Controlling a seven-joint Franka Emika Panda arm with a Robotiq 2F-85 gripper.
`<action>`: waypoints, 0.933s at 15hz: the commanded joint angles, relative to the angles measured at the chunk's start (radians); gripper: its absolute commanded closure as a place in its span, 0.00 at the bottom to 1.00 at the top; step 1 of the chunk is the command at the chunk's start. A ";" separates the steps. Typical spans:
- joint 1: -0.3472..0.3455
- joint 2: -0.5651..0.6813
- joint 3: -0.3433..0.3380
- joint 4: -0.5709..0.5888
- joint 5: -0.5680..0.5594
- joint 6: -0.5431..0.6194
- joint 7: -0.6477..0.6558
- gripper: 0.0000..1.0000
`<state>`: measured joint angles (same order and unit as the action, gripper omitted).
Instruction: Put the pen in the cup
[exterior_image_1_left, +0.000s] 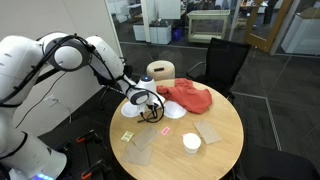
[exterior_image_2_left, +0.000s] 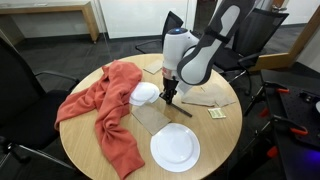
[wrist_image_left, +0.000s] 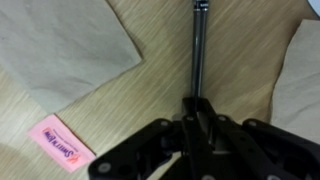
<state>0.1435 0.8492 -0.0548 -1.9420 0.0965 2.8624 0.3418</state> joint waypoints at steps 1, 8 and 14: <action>0.026 -0.064 -0.033 -0.045 0.030 0.016 0.032 0.97; 0.069 -0.188 -0.129 -0.075 0.025 0.000 0.106 0.97; 0.086 -0.314 -0.201 -0.088 -0.012 -0.058 0.113 0.97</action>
<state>0.2153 0.6278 -0.2245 -1.9829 0.1161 2.8529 0.4264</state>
